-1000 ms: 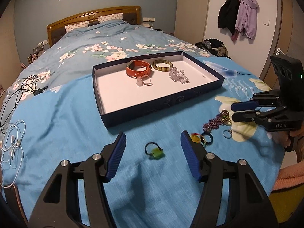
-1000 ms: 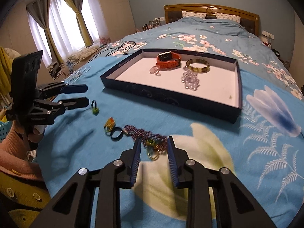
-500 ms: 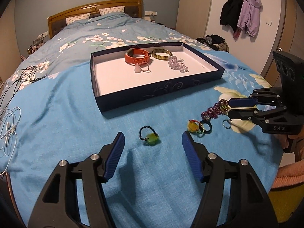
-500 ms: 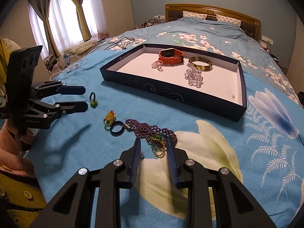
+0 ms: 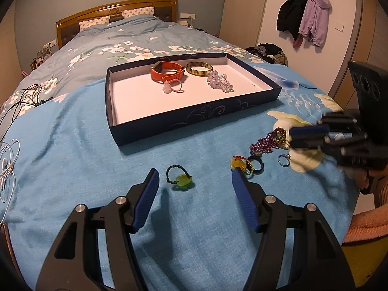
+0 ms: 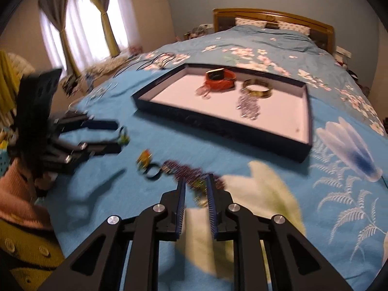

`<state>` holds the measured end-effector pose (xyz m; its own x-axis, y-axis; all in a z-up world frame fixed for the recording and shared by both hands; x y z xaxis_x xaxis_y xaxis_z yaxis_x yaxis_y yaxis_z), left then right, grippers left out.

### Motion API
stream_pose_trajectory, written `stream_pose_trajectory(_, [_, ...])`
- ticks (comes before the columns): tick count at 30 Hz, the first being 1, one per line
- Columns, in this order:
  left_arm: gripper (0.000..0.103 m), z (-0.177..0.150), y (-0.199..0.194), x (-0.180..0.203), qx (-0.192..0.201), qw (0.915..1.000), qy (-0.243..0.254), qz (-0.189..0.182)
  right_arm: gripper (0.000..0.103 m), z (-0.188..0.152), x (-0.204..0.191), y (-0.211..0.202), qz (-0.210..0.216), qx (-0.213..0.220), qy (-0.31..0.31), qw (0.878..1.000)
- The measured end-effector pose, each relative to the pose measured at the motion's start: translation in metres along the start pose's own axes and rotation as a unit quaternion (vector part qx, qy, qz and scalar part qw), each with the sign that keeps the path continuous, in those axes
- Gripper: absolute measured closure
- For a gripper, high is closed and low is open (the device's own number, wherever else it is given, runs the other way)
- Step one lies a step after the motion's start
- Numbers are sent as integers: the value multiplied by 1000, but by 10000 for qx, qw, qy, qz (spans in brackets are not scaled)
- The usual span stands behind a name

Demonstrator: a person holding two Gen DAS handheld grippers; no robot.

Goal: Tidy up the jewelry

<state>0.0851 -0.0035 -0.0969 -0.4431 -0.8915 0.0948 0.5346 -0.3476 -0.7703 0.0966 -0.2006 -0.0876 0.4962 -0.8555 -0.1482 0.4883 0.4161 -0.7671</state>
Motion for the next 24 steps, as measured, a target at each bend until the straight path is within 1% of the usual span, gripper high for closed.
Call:
stream_pose_trajectory(3, [42,-1,1,-1,-41,10000,-12,17,87,6,12,4,-66,-14,144,9999])
stream_pose_trajectory(6, [44,0,3,-2,-87,10000,-44,8,88,8,15,12,-132,-149,67,9998])
stream_pose_trajectory(9, [46,-1,2,0,-82,9999,-41,-47,91,6,16,19,-129,-289,18,9995])
stream_pose_trajectory(12, [49,0,0,11,-23,9997,146,-198,94,5,16,23,-102,-362,-12,9993])
stream_pose_trajectory(14, [53,1,-3,23,40,9985,329,-440,96,5,15,22,-116,-338,-24,9994])
stream_pose_trajectory(15, [54,2,-5,31,83,9970,448,-625,98,4,15,22,-129,-321,-13,9994])
stream_pose_trajectory(18, [56,1,-4,52,94,9932,801,-839,101,5,17,18,-154,-238,50,9996])
stream_pose_trajectory(21, [57,2,4,67,-103,9894,948,-1097,101,6,19,12,-125,-120,130,9998])
stream_pose_trajectory(24, [59,-1,13,72,-250,9880,987,-1165,101,8,20,6,-99,37,196,9998])
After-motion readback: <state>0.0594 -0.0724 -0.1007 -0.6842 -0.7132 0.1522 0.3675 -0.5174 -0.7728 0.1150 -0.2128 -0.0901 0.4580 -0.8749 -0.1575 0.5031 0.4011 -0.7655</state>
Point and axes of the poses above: each gripper's, at about its wrist camera, not at the fingertips, and y roughly the way its jaws point, x to its right, z to its top, the point moved 1 cm from there along y, roughly the way its jaws point, and after that the axes turned 4 degrees about -x, right-handed, at the moved point
